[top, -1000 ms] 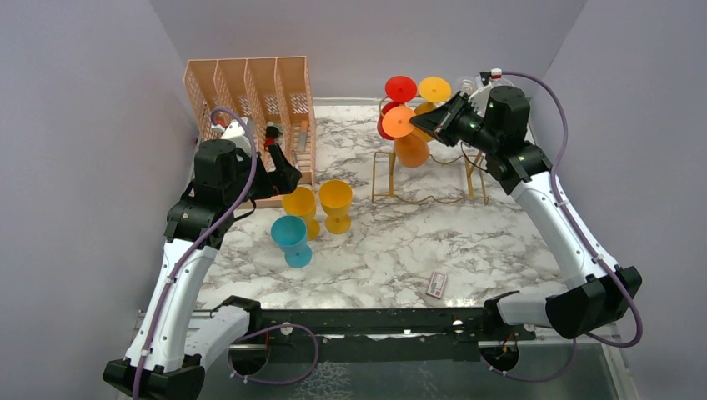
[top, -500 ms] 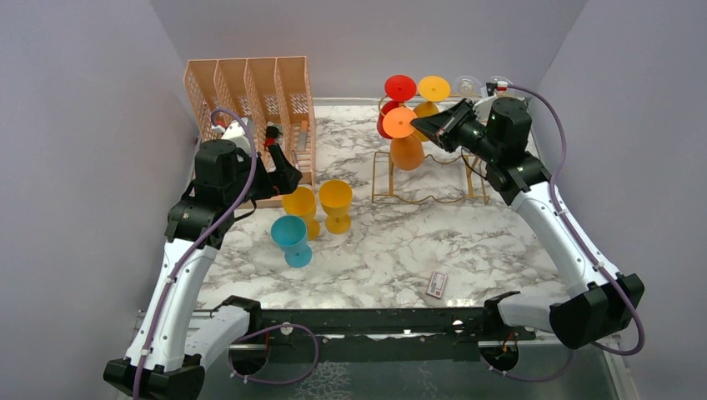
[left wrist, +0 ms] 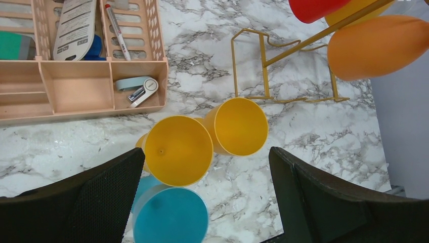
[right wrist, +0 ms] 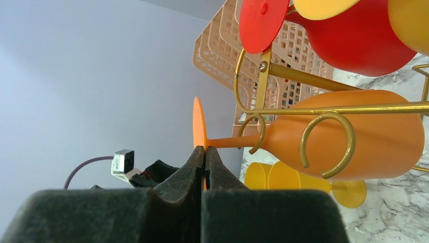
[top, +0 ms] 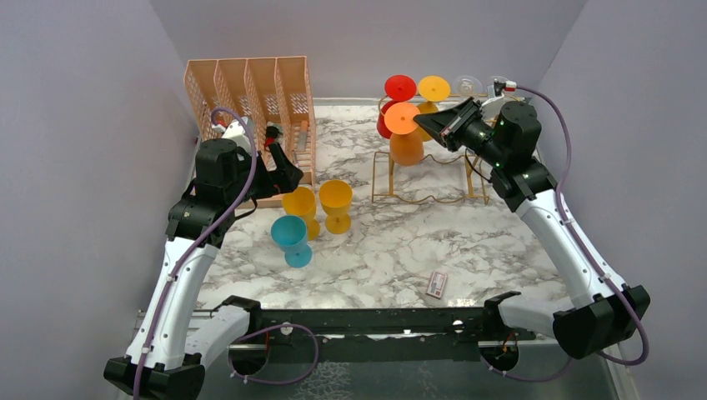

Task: Take the wine glass off the wine glass rack
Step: Pick up the wine glass from the wine rack, then place the wine glass at the center of the board.

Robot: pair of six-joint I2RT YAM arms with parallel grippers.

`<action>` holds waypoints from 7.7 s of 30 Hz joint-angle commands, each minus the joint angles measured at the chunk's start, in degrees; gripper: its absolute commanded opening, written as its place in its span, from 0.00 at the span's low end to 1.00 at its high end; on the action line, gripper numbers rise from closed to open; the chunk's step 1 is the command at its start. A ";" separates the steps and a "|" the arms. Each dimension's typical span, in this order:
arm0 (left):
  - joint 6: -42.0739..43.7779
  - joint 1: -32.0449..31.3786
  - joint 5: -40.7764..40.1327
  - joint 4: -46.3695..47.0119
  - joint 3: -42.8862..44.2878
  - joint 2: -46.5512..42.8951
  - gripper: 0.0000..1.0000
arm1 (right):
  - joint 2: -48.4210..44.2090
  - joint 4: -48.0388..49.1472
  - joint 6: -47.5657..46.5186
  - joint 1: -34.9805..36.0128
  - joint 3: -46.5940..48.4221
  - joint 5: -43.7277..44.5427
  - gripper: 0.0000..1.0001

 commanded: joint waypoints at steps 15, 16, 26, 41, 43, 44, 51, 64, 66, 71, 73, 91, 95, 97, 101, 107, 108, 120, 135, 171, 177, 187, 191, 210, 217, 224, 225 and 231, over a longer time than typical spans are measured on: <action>-1.67 0.23 3.32 3.02 -1.14 -0.85 0.99 | -1.23 0.70 -6.05 0.10 -0.35 -10.36 0.01; -1.70 0.23 3.51 3.20 -1.11 -0.76 0.99 | -1.29 0.77 -6.10 0.06 -0.52 -10.49 0.01; -2.01 0.23 6.53 4.82 -0.80 -0.87 0.99 | -1.31 2.81 -10.98 0.10 -0.56 -15.18 0.01; -17.94 -0.80 31.05 33.65 -8.63 0.50 0.95 | -0.51 -3.58 -33.96 0.11 2.92 -41.66 0.01; -18.26 -3.65 30.45 35.52 -8.23 1.64 0.93 | -0.69 -5.07 -35.74 0.18 2.68 -42.88 0.01; -17.57 -5.53 29.61 35.56 -7.46 2.36 0.92 | -0.91 -5.48 -36.39 0.08 2.32 -42.97 0.01; -15.26 -21.19 20.01 38.17 -4.24 7.64 0.88 | -2.78 -4.01 -37.48 0.19 -0.46 -47.25 0.01; -15.72 -26.73 19.57 42.72 -3.53 11.65 0.24 | -4.28 -6.67 -41.75 0.13 -3.08 -47.59 0.01; -15.21 -26.83 20.81 42.73 -3.43 11.77 0.11 | -4.60 -6.17 -41.71 0.11 -3.87 -47.58 0.01; -13.60 -26.97 22.64 42.73 -3.18 11.78 0.00 | -7.01 -5.13 -42.38 0.14 -6.71 -47.14 0.06; -12.73 -27.06 23.61 42.73 -2.88 11.74 0.00 | -9.14 -4.92 -43.16 0.14 -8.70 -46.44 0.14; -3.88 -34.29 21.99 43.49 -0.72 14.19 0.00 | -11.78 0.21 -38.26 0.13 -16.27 -51.44 0.20; -2.87 -34.44 20.30 43.36 -1.85 12.93 0.00 | -12.14 2.41 -38.13 0.15 -17.94 -52.12 0.05; -2.53 -34.41 20.14 42.98 -2.28 12.31 0.05 | -12.86 5.00 -38.17 0.18 -19.68 -53.15 0.01; -1.68 -34.48 19.07 41.19 -2.20 11.64 0.45 | -14.83 13.75 -39.72 0.19 -24.07 -54.19 0.01; 1.06 -34.40 10.01 33.30 0.15 9.23 0.87 | -17.30 25.34 -44.67 0.19 -33.42 -55.08 0.01; 1.33 -34.38 8.23 31.84 0.67 8.86 0.91 | -17.81 27.41 -45.60 0.19 -35.49 -55.77 0.01; -10.04 -15.25 20.01 30.14 0.01 9.83 0.99 | -23.05 48.44 -45.19 0.28 -49.09 -64.97 0.01; -24.89 -13.97 44.61 56.89 -7.97 11.87 0.98 | -30.94 11.87 -83.30 0.76 -41.52 -74.99 0.01; -11.70 -22.66 53.82 45.03 -1.95 14.33 0.58 | -14.06 -64.52 -159.83 0.79 -21.56 -80.91 0.01; -9.90 -23.17 55.02 44.42 -3.22 14.63 0.36 | -14.56 -62.51 -157.53 0.81 -22.18 -80.65 0.01; -6.13 -23.15 54.14 39.52 -0.89 16.15 0.00 | -16.08 -58.52 -152.72 0.76 -22.99 -79.69 0.14; -3.92 -23.19 53.41 36.22 0.26 16.59 0.00 | -16.77 -57.55 -151.16 0.79 -23.09 -79.33 0.29; 12.67 -23.22 36.64 7.85 3.17 11.99 0.00 | -20.15 -52.20 -138.82 0.64 -19.33 -76.55 0.85; 12.04 -30.56 23.16 4.16 2.57 11.54 0.00 | -26.91 -9.27 -76.21 0.46 -23.46 -46.50 1.00; 11.97 -39.85 6.43 1.18 2.01 11.84 0.00 | -31.20 -7.71 -63.77 0.46 -19.12 -33.74 1.00; 12.09 -41.19 3.64 0.68 2.03 12.03 0.00 | -31.22 -8.66 -63.59 0.44 -17.82 -31.97 1.00; 12.91 -48.36 -14.31 -0.28 -1.95 12.28 0.00 | -33.11 -8.20 -61.64 0.38 -14.60 -18.76 1.00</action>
